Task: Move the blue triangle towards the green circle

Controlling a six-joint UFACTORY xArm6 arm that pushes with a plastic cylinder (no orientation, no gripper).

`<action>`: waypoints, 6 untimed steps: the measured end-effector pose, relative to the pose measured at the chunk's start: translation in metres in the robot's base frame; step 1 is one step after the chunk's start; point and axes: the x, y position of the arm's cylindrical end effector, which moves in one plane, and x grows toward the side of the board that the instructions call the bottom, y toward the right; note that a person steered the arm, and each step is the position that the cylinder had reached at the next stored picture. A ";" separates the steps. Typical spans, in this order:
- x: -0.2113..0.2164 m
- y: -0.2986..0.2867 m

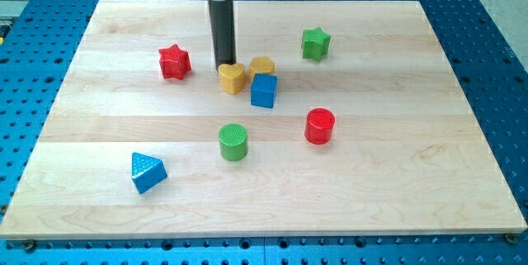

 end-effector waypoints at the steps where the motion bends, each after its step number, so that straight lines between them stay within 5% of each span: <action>1: 0.081 -0.101; 2: 0.157 -0.107; 4: 0.231 -0.107; 6: 0.176 -0.050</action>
